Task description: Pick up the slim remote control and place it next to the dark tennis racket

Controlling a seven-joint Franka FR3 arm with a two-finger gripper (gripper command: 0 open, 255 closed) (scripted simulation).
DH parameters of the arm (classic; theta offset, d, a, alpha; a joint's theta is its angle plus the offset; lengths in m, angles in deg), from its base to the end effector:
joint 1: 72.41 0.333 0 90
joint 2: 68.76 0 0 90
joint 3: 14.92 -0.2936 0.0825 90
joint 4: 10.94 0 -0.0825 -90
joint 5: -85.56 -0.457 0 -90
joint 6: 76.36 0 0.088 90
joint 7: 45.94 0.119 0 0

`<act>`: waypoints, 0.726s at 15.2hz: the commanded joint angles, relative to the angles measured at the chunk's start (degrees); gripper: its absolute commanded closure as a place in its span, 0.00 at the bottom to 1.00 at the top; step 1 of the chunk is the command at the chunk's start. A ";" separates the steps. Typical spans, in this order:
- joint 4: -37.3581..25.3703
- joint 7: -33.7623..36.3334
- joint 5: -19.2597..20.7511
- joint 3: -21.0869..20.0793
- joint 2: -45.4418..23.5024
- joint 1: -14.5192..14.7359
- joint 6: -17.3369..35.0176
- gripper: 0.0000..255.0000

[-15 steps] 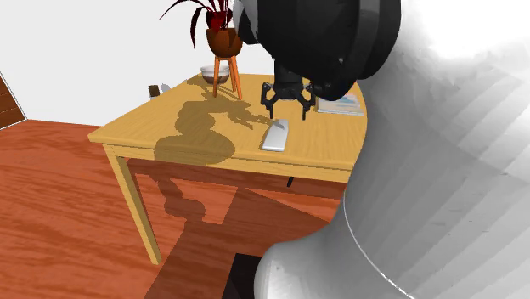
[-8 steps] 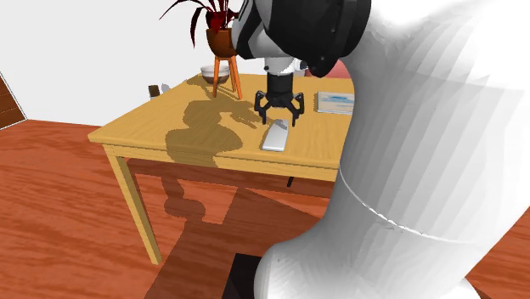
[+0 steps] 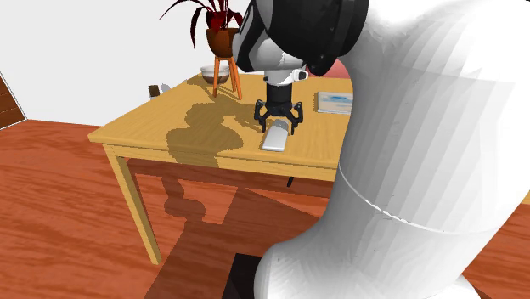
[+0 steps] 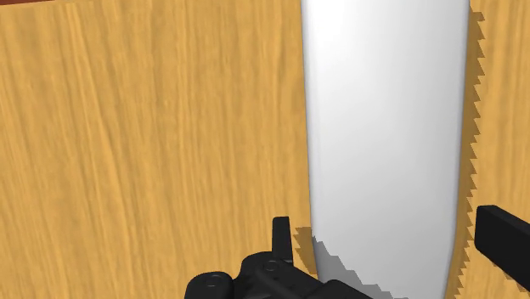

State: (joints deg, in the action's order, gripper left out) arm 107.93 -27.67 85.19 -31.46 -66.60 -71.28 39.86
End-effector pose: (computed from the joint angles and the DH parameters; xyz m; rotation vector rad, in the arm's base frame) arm 0.5750 0.1840 0.3771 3.1337 -0.0213 -0.0127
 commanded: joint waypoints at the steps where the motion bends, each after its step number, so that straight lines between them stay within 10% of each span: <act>1: 0.08 0.01 0.00 -0.01 -0.01 0.01 0.10 0.00; 4: 0.07 0.01 0.00 0.00 0.00 0.00 0.08 0.00; 5: 0.07 0.01 0.00 0.00 0.00 0.00 0.08 1.00; 11: 0.07 0.01 0.00 -0.01 0.00 0.01 0.09 1.00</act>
State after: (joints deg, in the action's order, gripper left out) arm 108.01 -27.66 85.19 -31.46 -66.59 -71.27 39.95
